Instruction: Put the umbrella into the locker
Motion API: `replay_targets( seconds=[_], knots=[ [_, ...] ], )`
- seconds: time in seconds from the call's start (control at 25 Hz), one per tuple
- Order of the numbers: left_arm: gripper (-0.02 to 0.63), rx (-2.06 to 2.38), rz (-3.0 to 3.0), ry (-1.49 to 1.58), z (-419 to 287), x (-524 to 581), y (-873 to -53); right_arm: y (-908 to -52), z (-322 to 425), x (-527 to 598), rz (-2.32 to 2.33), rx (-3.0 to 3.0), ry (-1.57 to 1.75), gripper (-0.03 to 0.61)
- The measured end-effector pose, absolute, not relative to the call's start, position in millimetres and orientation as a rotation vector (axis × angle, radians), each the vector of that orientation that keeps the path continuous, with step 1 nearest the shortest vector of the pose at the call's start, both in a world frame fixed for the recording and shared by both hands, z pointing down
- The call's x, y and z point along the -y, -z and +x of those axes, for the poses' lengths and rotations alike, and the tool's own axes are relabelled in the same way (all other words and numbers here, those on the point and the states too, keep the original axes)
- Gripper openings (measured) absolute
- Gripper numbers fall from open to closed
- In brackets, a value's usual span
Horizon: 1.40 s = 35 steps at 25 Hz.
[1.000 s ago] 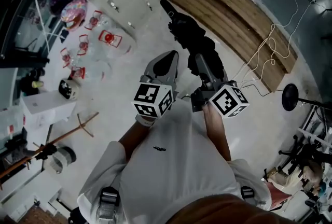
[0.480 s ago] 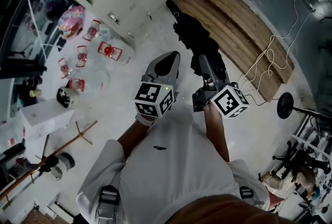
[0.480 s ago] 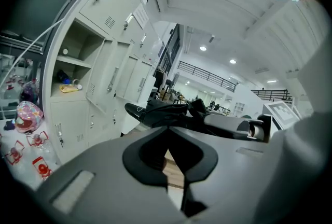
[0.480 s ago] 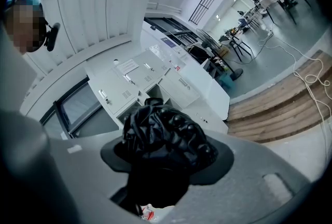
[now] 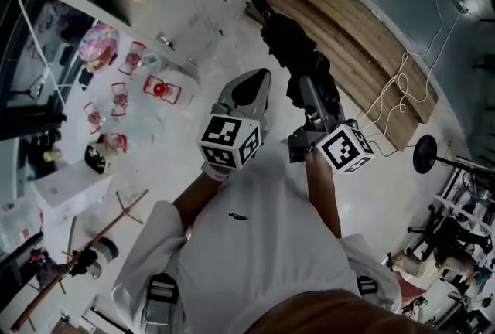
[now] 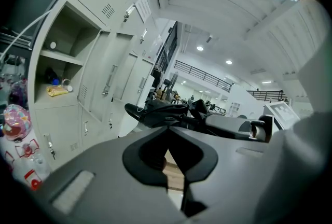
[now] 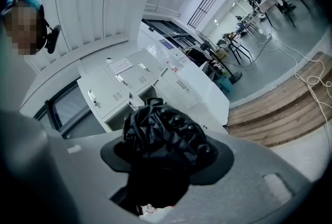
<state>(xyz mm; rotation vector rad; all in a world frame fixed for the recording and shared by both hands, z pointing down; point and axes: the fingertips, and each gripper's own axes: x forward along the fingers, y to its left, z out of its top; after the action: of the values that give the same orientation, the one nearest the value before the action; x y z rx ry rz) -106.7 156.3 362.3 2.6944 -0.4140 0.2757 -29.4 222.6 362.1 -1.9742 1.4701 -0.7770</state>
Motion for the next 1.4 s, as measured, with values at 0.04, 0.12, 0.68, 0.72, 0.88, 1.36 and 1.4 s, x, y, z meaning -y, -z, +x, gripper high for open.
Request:
replay_targets(
  seconds=[0.04, 0.12, 0.68, 0.72, 0.88, 1.36, 1.4],
  knots=[
    [0.013, 0.418, 2.693, -0.272, -106, -153, -362, -363, -28, -220, -1.975, -1.468, 0.779, 0.253],
    [0.014, 0.426, 2.688, -0.273, -108, -148, -364, -366, -27, -217, -1.975, -1.463, 0.787, 0.253],
    [0.014, 0.521, 2.665, -0.345, -69, -116, -390, -382, 11, -172, -1.883, -1.534, 0.831, 0.253],
    [0.014, 0.534, 2.665, -0.344, -59, -112, -390, -382, 20, -167, -1.873, -1.548, 0.835, 0.253],
    [0.014, 0.567, 2.666, -0.32, -14, -98, -380, -380, 61, -147, -1.84, -1.596, 0.856, 0.253],
    [0.014, 0.896, 2.583, -0.254, 83, -20, -363, -355, 162, -53, -1.652, -1.882, 0.917, 0.253],
    [0.014, 0.918, 2.58, -0.246, 90, -15, -360, -353, 169, -46, -1.638, -1.9, 0.919, 0.253]
  ],
)
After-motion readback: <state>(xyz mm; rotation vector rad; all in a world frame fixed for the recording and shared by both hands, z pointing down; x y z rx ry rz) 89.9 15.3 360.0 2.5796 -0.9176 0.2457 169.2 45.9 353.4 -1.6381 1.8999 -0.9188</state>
